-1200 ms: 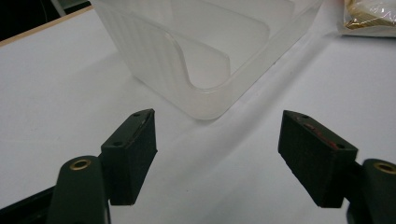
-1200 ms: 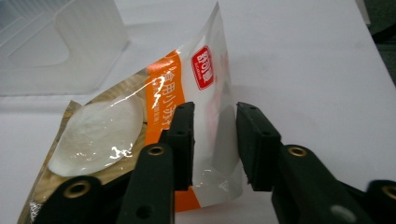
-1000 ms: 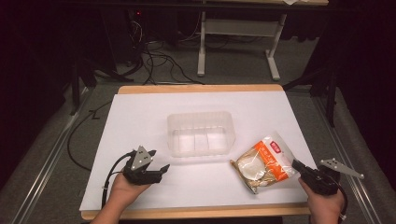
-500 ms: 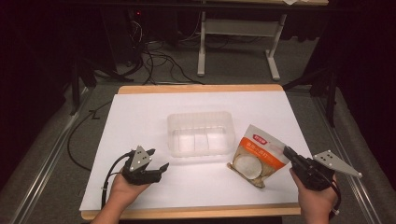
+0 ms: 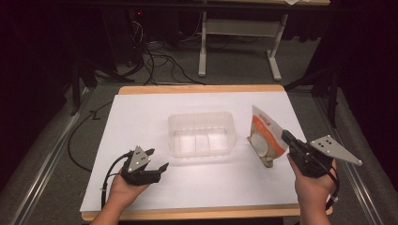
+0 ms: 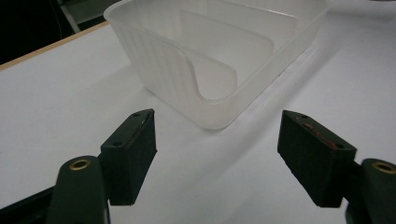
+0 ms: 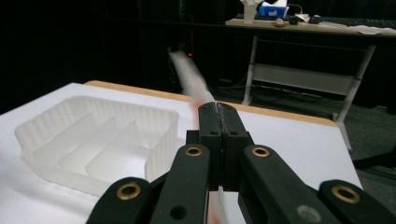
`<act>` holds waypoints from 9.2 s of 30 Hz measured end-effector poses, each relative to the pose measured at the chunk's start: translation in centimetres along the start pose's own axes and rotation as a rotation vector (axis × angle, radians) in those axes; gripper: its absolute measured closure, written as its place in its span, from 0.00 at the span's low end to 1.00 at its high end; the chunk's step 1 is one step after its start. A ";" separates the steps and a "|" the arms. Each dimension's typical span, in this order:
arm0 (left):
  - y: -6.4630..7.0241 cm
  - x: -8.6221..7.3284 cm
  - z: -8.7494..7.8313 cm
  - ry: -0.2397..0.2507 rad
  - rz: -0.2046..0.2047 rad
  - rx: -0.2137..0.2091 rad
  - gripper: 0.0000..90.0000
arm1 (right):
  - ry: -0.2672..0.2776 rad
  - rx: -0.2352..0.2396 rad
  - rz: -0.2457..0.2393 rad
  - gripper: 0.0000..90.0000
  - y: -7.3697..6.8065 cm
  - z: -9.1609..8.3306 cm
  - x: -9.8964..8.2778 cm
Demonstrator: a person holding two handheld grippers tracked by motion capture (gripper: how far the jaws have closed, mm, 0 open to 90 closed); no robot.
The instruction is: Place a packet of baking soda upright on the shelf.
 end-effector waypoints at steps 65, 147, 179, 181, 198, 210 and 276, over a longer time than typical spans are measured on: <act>0.1 -1.4 -1.8 -0.024 0.007 0.024 0.31 | -0.068 -0.103 0.028 1.00 0.6 3.3 -6.2; -0.7 -1.0 -2.6 0.035 -0.055 0.020 0.30 | 0.070 0.190 -0.022 1.00 -12.6 10.5 5.0; -0.6 -1.0 -2.5 0.035 -0.047 0.003 0.29 | -0.005 0.162 -0.067 1.00 -15.1 17.1 2.1; -0.6 -1.0 -2.5 0.034 -0.047 0.003 0.29 | -0.004 0.165 -0.070 1.00 -15.2 17.2 2.0; -0.5 -1.0 -2.4 0.029 -0.043 -0.003 0.29 | -0.034 0.182 -0.085 1.00 -15.4 18.4 0.2; -0.6 -1.0 -2.5 0.035 -0.047 -0.001 0.29 | -0.041 0.186 -0.087 1.00 -15.1 18.4 -1.0; -0.5 -1.0 -2.3 0.027 -0.041 -0.002 0.29 | -0.076 0.216 -0.081 0.99 -15.4 16.8 -5.7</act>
Point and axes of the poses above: each handheld gripper's, and its own axes: z roughly forward along the jaws, x roughly out of its top, y roughly to its right, the point moved 5 cm from there along z, roughly forward along the jaws, and after that the axes turned 4 degrees about z, right-handed, at the moved point
